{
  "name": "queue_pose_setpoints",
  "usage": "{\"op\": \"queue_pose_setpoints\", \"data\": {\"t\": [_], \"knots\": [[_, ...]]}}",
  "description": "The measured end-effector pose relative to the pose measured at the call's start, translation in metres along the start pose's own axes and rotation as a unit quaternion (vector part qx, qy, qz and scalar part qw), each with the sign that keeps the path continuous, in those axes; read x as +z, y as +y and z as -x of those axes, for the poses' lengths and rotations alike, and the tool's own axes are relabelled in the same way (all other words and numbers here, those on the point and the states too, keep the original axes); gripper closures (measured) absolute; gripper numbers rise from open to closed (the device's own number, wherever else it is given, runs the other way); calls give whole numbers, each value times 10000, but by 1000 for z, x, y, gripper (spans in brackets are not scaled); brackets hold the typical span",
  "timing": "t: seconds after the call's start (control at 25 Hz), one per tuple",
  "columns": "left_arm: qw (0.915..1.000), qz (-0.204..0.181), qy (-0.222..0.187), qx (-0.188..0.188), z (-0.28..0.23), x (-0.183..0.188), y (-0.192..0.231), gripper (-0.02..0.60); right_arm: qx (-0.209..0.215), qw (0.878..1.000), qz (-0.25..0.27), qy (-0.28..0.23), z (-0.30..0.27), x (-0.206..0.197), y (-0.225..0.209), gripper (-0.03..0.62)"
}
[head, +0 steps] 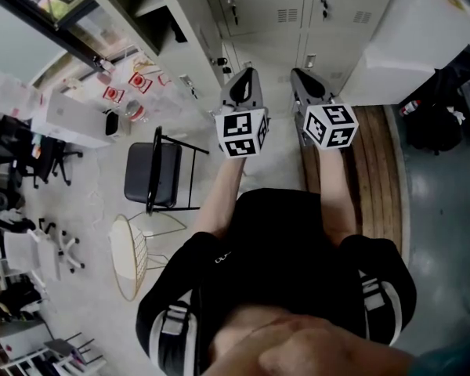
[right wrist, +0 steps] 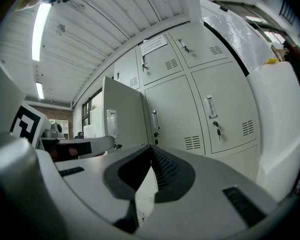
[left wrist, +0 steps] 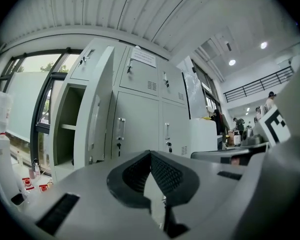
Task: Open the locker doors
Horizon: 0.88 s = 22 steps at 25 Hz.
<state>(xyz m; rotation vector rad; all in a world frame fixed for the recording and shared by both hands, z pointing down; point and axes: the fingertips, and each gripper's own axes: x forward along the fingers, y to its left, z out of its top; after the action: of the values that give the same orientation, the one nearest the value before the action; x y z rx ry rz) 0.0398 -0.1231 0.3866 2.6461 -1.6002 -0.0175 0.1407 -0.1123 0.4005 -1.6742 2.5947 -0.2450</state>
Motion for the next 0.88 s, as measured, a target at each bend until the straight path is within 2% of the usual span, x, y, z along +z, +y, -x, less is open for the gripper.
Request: {"op": "queue_pose_setpoints", "data": {"t": [0.24, 0.4, 0.6, 0.76, 0.88], "knots": [[9998, 88, 73, -176, -9, -3, -24, 572, -250, 9996, 121, -53, 16, 8, -19, 576], [9994, 57, 100, -333, -9, -5, -41, 572, -394, 9987, 155, -289, 31, 15, -30, 576], [9987, 124, 170, -465, -16, -7, -48, 572, -494, 9980, 274, -291, 35, 14, -32, 576], [9979, 320, 139, -550, -33, -7, -51, 572, -620, 9971, 319, -306, 32, 12, -44, 576], [9976, 305, 121, -604, -47, -8, -57, 572, -719, 9964, 295, -350, 30, 12, -59, 576]]}}
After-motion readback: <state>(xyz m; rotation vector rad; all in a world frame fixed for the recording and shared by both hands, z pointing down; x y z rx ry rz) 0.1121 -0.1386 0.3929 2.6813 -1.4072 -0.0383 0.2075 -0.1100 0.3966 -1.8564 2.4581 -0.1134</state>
